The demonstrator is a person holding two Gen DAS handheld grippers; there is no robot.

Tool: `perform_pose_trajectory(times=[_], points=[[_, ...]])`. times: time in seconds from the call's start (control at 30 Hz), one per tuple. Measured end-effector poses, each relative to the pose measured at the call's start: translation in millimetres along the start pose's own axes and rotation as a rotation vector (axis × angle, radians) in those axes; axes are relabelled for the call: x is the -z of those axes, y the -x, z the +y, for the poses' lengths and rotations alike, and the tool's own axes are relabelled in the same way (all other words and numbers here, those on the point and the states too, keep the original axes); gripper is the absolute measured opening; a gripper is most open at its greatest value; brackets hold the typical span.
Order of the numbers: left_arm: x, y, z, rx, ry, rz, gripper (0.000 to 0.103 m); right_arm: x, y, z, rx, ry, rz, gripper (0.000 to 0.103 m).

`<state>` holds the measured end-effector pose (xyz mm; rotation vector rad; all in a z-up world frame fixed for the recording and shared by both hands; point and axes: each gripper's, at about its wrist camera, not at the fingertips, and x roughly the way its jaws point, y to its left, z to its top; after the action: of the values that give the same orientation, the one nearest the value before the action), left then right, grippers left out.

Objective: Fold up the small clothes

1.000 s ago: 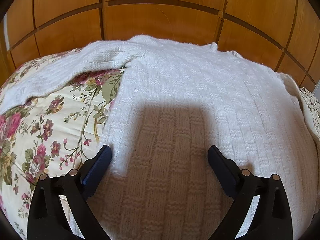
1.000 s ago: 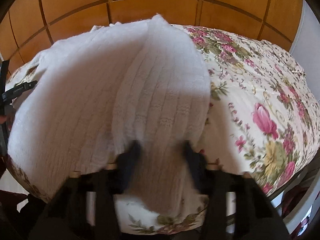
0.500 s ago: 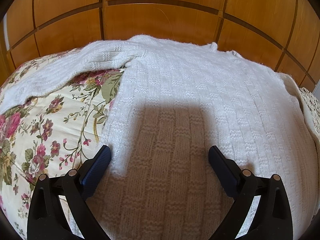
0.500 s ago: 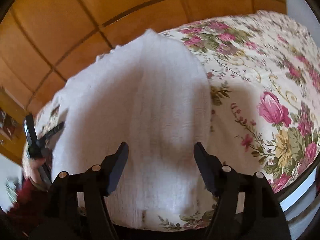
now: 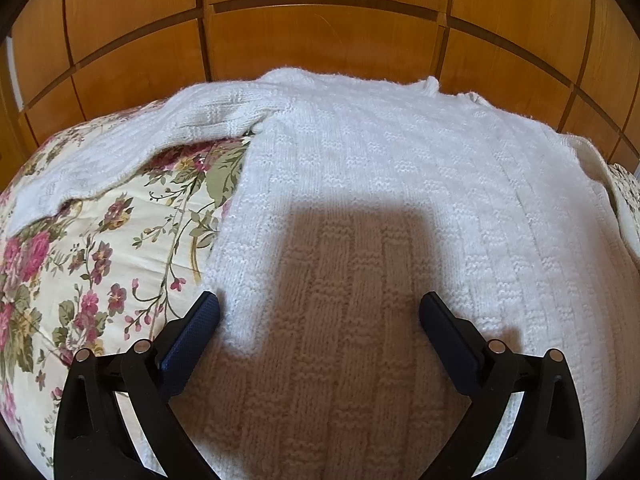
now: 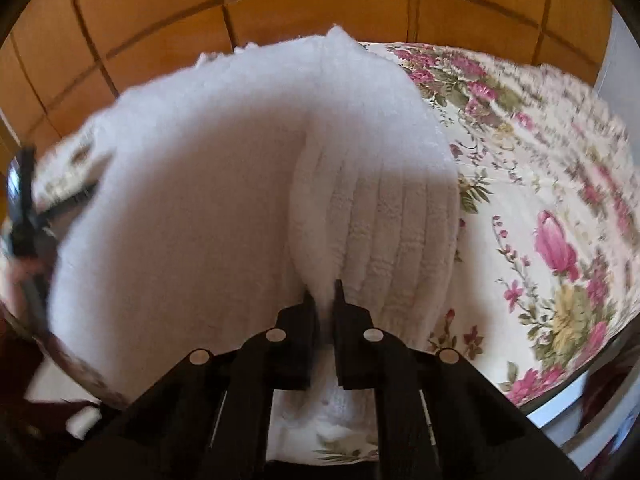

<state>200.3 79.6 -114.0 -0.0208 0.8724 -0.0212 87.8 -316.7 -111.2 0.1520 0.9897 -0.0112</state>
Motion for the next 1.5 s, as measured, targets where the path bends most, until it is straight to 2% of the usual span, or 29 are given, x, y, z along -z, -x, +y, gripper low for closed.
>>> perform_pose_trajectory(times=[0.17, 0.33, 0.4, 0.5, 0.6, 0.63, 0.67, 0.73, 0.8, 0.87, 0.93, 0.97, 1.03, 1.1, 1.2, 1.23, 1.3, 1.33, 1.37, 1.4, 1.5], points=[[0, 0, 0, 0.0, 0.0, 0.001, 0.099, -26, 16, -5, -0.209, -0.13, -0.019, 0.007], [0, -1, -1, 0.001, 0.001, 0.0, 0.099, -64, 22, 3, -0.458, -0.249, -0.054, 0.007], [0, -1, -1, 0.002, 0.001, 0.0, 0.099, -80, 15, 16, -0.509, -0.26, -0.073, 0.007], [0, -1, -1, 0.001, 0.0, 0.001, 0.099, -100, -11, 41, -0.536, -0.248, -0.098, 0.007], [0, -1, 0, 0.004, 0.002, 0.004, 0.099, -112, -49, 58, -0.508, -0.247, -0.069, 0.013], [-1, -1, 0, 0.005, 0.002, 0.01, 0.099, -113, -65, 62, -0.497, -0.246, -0.05, 0.022], [-2, -1, -1, 0.008, 0.0, 0.019, 0.099, -112, -80, 65, -0.472, -0.238, -0.032, 0.045], [-5, 2, 0, 0.019, 0.002, 0.038, 0.099, -108, -92, 66, -0.441, -0.213, -0.042, 0.045], [-9, 9, 1, 0.043, 0.008, 0.045, 0.099, -102, -80, 60, -0.411, -0.195, -0.142, 0.049], [-11, 28, -1, 0.105, 0.045, -0.005, 0.099, -92, -54, 48, -0.333, -0.18, -0.309, 0.074], [-16, 40, -11, 0.198, 0.067, -0.028, 0.099, -82, -39, 42, -0.201, -0.155, -0.418, 0.077], [-19, 42, -21, 0.244, 0.068, -0.014, 0.098, -78, -36, 40, -0.1, -0.144, -0.452, 0.079], [-24, 42, -45, 0.34, 0.054, 0.017, 0.091, -72, -39, 36, 0.039, -0.146, -0.474, 0.083], [-27, 40, -69, 0.396, 0.027, 0.04, 0.08, -66, -52, 32, 0.112, -0.169, -0.444, 0.084], [-29, 26, -108, 0.465, -0.024, 0.093, 0.075, -58, -67, 22, 0.146, -0.221, -0.38, 0.084], [-28, 16, -122, 0.486, -0.033, 0.132, 0.073, -57, -68, 18, 0.154, -0.241, -0.372, 0.087], [-26, 3, -139, 0.507, -0.034, 0.186, 0.052, -54, -69, 7, 0.168, -0.288, -0.361, 0.092], [-27, 0, -146, 0.497, -0.038, 0.178, 0.046, -54, -70, 4, 0.166, -0.302, -0.355, 0.093], [-28, -1, -151, 0.502, -0.038, 0.167, 0.029, -54, -73, -1, 0.152, -0.32, -0.344, 0.094], [-29, -1, -153, 0.517, -0.033, 0.173, 0.017, -54, -71, -4, 0.143, -0.329, -0.34, 0.094], [-47, 1, -147, 0.564, 0.0, 0.173, 0.009, -53, -70, -9, 0.132, -0.345, -0.352, 0.095]])
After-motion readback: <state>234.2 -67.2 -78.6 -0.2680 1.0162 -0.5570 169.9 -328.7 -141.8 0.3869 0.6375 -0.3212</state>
